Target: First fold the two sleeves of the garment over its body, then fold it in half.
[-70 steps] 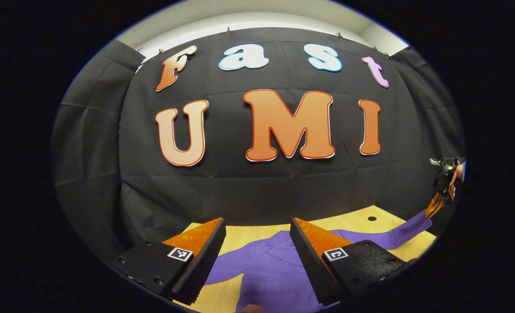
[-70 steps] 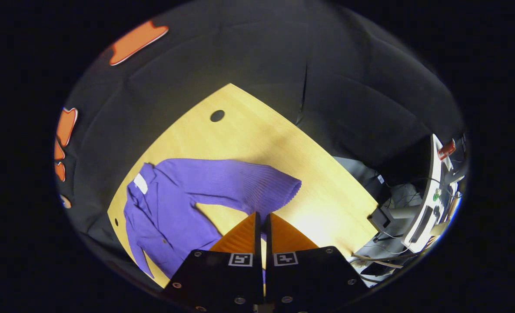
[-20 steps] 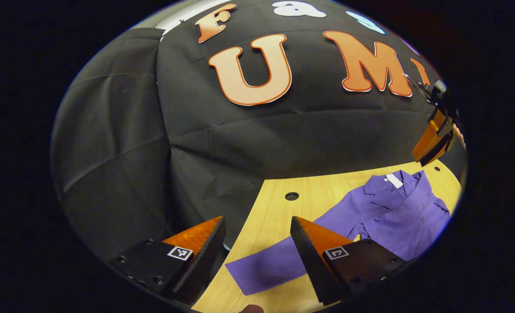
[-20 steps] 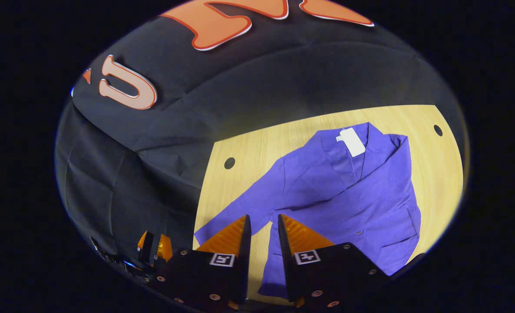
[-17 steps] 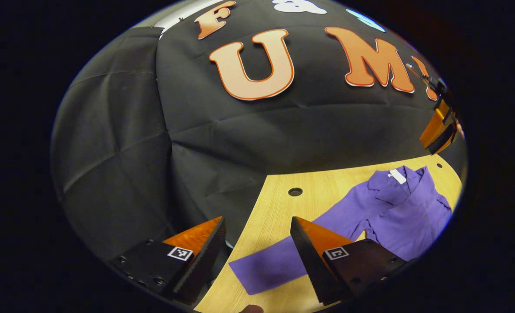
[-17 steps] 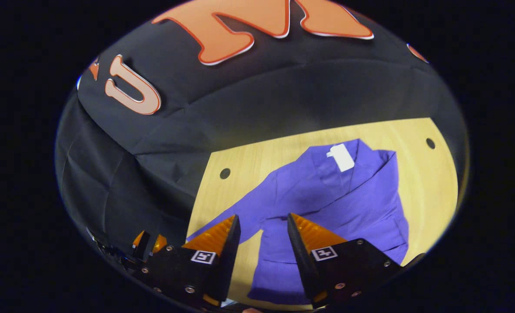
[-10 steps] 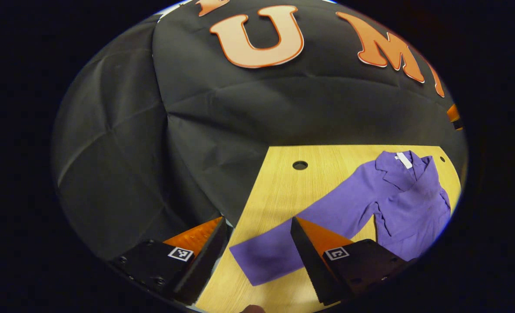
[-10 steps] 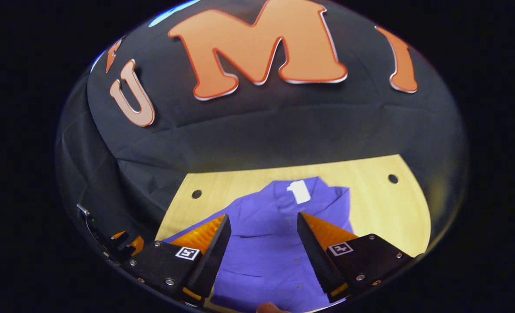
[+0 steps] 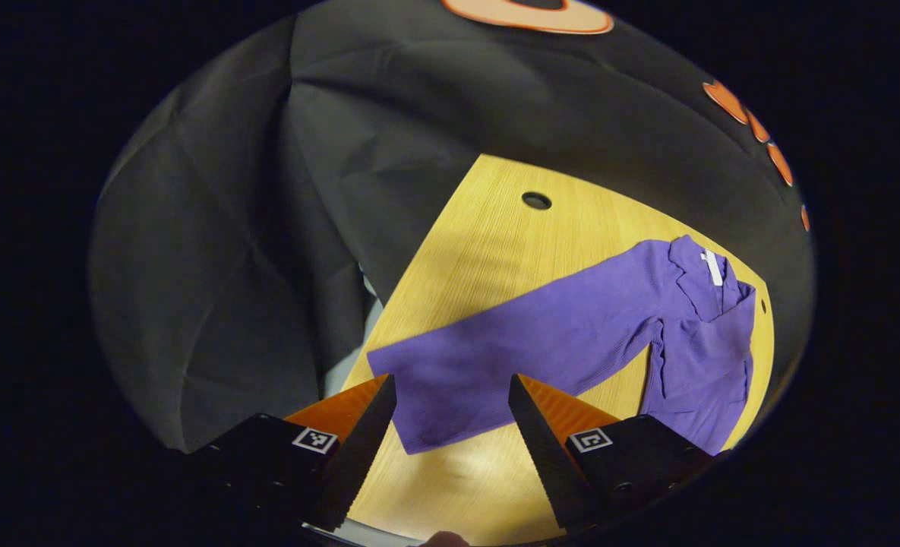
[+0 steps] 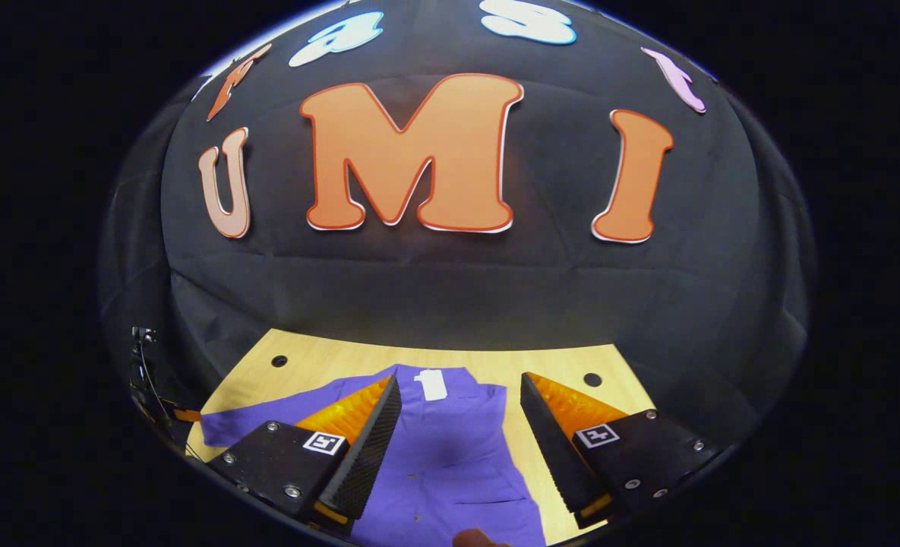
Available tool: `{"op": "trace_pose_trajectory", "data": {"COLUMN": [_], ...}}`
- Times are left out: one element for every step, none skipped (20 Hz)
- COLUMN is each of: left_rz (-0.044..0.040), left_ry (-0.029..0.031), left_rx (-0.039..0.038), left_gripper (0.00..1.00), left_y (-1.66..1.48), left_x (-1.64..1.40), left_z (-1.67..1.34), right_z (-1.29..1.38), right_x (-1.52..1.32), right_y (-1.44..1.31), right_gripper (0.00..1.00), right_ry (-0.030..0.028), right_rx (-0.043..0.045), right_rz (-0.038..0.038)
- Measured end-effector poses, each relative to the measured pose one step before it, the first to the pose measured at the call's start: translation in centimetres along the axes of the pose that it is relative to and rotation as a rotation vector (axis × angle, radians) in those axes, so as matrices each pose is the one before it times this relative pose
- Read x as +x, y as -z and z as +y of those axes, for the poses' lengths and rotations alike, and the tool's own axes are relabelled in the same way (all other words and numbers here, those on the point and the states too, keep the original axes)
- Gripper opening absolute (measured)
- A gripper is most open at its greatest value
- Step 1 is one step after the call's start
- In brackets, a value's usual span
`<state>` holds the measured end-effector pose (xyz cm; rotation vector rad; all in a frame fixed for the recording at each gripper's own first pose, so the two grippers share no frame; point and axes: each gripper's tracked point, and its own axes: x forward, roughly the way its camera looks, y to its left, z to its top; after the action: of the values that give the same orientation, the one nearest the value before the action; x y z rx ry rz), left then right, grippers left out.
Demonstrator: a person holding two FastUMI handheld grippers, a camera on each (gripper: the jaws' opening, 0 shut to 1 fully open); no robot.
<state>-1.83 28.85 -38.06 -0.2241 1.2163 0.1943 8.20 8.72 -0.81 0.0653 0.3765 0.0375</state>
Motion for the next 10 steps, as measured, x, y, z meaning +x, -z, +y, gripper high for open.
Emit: {"op": "trace_pose_trajectory", "data": {"left_rz": [0.04319, 0.03467, 0.02946, 0.03950, 0.02833, 0.04126, 0.02643, 0.03900, 0.01562, 0.02518], "left_ry": [-0.00419, -0.01219, 0.00608, 0.00435, -0.00300, -0.01697, -0.00539, -0.00883, 0.00002, 0.00457], "left_rx": [-0.00268, -0.01537, -0.01823, -0.02025, -0.01755, -0.02293, -0.02091, -0.02035, -0.01155, -0.01104], "left_gripper": [0.95, 0.97, 0.96, 0.97, 0.98, 0.97, 0.98, 0.97, 0.97, 0.97], "left_y": [0.596, 0.389, 0.186, 0.419, -0.060, 0.221, 0.092, 0.409, 0.176, 0.102], "left_x": [0.392, 0.370, 0.789, 0.212, 0.575, 0.373, 0.689, 0.549, 0.631, 0.827], "left_z": [0.389, 0.189, -0.321, 0.294, 0.449, 0.723, 0.542, 0.386, 0.331, 0.082], "right_z": [-0.954, -0.757, -0.615, -0.448, -0.514, -0.313, -0.534, -0.289, -0.397, -0.374], "right_x": [-0.369, -0.456, -0.161, -0.257, -0.184, -0.415, -0.581, -0.370, -0.251, -0.274], "right_y": [0.079, 0.167, 0.210, -0.042, -0.049, -0.032, 0.040, -0.191, 0.019, 0.084], "right_gripper": [0.94, 0.95, 0.95, 0.95, 0.95, 0.95, 0.95, 0.95, 0.95, 0.95], "right_ry": [0.01260, 0.00645, 0.00974, 0.00260, 0.00858, -0.00142, 0.00422, -0.00028, 0.00454, 0.00307], "right_rx": [-0.00215, -0.00036, 0.00343, 0.00424, 0.00317, 0.00141, -0.00161, -0.00324, -0.00479, -0.00372], "right_rz": [-0.00288, 0.00198, 0.00143, -0.00447, -0.00623, -0.00928, -0.00802, -0.01218, -0.00532, -0.00267]}}
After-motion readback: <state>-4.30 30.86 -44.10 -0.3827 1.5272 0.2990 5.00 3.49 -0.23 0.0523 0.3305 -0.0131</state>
